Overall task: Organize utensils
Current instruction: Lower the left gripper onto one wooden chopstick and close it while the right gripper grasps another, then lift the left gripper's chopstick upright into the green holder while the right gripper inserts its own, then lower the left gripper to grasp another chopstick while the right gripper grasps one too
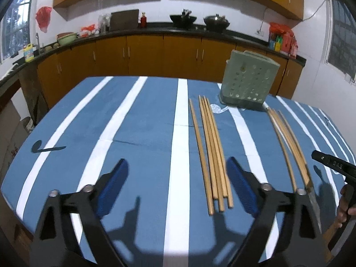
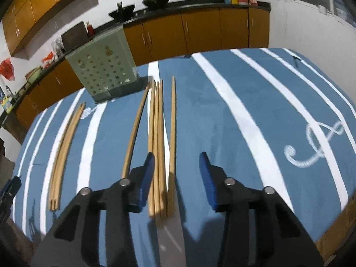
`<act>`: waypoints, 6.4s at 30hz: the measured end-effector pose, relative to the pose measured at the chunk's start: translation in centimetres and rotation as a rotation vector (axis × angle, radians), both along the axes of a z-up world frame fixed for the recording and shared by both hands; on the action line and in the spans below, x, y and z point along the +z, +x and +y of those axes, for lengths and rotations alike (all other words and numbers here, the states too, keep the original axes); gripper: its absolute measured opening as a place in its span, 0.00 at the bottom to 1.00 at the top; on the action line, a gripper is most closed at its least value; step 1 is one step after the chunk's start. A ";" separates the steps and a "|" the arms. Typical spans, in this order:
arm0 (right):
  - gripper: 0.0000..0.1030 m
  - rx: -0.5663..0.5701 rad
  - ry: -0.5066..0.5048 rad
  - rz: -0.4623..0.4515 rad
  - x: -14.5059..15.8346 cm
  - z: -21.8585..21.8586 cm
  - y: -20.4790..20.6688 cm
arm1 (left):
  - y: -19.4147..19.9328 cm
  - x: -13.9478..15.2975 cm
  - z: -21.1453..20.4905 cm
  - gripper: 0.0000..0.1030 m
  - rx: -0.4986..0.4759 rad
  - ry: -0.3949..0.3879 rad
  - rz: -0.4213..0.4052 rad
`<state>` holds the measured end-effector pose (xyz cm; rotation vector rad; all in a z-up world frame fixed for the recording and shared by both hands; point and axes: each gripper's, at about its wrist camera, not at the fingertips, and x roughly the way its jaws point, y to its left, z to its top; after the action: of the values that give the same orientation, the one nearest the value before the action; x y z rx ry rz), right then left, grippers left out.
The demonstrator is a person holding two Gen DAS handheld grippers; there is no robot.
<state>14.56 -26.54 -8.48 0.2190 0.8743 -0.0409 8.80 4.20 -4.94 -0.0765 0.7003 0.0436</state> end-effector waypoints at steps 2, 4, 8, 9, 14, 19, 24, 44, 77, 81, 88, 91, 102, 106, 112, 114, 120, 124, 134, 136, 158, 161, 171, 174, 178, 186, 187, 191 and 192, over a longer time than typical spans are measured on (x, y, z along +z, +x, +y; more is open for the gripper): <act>0.33 0.004 -0.009 0.022 -0.7 0.2 1.2 | 1.1 -0.4 0.0 0.74 -0.010 -0.002 0.027; 0.22 0.003 -0.027 0.051 -1.5 0.2 2.1 | 2.1 -0.9 -0.1 0.69 -0.023 -0.005 0.053; 0.09 0.001 -0.074 0.036 -1.9 0.1 2.3 | 3.8 -1.8 -0.1 0.59 -0.055 -0.031 0.099; 0.08 0.004 -0.071 0.033 -1.8 -0.1 2.3 | 4.2 -2.1 -0.2 0.57 -0.067 -0.043 0.112; 0.08 0.007 -0.088 0.021 -1.6 -0.1 2.0 | 5.6 -2.7 -0.5 0.45 -0.110 -0.091 0.157; 0.08 0.006 -0.089 0.013 -1.9 -0.2 2.7 | 6.2 -3.6 -1.0 0.29 -0.116 -0.051 0.214; 0.08 0.012 -0.099 0.018 -1.9 -0.1 2.6 | 5.9 -3.4 -1.1 0.19 -0.114 -0.009 0.214; 0.08 0.025 -0.103 0.011 -2.2 -1.3 5.8 | 10.1 -3.6 1.3 0.08 -0.067 0.009 0.194; 0.07 -0.028 -0.106 -0.435 13.5 -3.7 2.1 | 8.9 10.3 4.8 0.07 -0.020 -0.025 -0.155; 0.07 -0.010 -0.084 -0.538 17.8 -3.8 2.7 | 10.0 13.4 4.7 0.07 -0.026 -0.017 -0.210; 0.07 0.088 0.058 -0.655 25.7 -3.5 4.0 | 11.2 20.8 1.7 0.07 -0.115 -0.022 -0.360; 0.07 0.153 0.070 -0.641 26.8 -2.3 4.8 | 11.5 22.6 -0.1 0.07 -0.152 -0.039 -0.416; 0.07 0.224 0.050 -0.452 24.8 0.6 10.1 | 16.4 19.3 -5.1 0.07 -0.247 -0.125 -0.348; 0.07 0.225 0.061 -0.375 22.8 1.1 13.2 | 18.1 17.2 -5.8 0.07 -0.240 -0.128 -0.295; 0.10 0.222 0.059 -0.305 20.3 2.5 16.2 | 19.2 14.8 -5.6 0.07 -0.240 -0.165 -0.217; 0.12 0.216 0.062 -0.302 19.8 2.4 16.0 | 19.0 14.6 -5.5 0.07 -0.234 -0.162 -0.212; 0.25 0.195 0.062 -0.357 20.6 2.0 14.0 | 18.3 15.7 -5.2 0.35 -0.216 -0.146 -0.246; 0.27 0.174 0.056 -0.421 22.2 1.3 11.5 | 17.2 16.6 -4.7 0.35 -0.199 -0.146 -0.278; 0.29 0.087 -0.010 -0.416 18.4 -2.2 4.1 | 11.2 15.5 -1.3 0.37 -0.135 -0.140 -0.283; 0.29 0.092 0.001 -0.331 15.0 -2.3 3.9 | 10.3 13.7 -0.8 0.38 -0.115 -0.119 -0.245; 0.11 0.174 -0.018 0.034 -1.4 1.2 4.0 | 6.8 -1.3 0.1 0.38 -0.102 -0.096 0.085; 0.11 0.177 -0.040 0.036 -1.3 1.3 4.1 | 7.0 -1.7 -0.1 0.38 -0.105 -0.103 0.102; 0.08 0.128 -0.136 0.040 -1.9 1.0 4.1 | 6.8 -2.6 -0.5 0.38 -0.126 -0.113 0.134; 0.08 0.104 -0.105 0.039 -2.0 0.3 4.3 | 6.7 -2.9 -1.1 0.36 -0.146 -0.107 0.144; 0.08 0.113 -0.125 0.036 -2.0 0.5 4.2 | 7.0 -3.4 -1.8 0.27 -0.169 -0.082 0.168; 0.08 0.119 -0.138 0.037 -1.9 0.5 4.1 | 7.4 -4.0 -2.6 0.25 -0.173 -0.025 0.191; 0.08 0.117 -0.142 0.039 -1.9 0.5 4.1 | 7.5 -4.1 -2.7 0.25 -0.173 -0.027 0.195; 0.12 0.122 -0.122 0.042 -1.9 0.5 3.9 | 7.8 -4.3 -3.2 0.25 -0.171 0.003 0.194; 0.13 0.126 -0.113 0.040 -1.9 0.6 3.8 | 7.8 -4.3 -3.3 0.25 -0.167 0.012 0.190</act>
<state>18.34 -25.93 -10.37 0.0576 0.9211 0.0224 16.61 0.90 -9.27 -0.0015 0.8941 -0.1063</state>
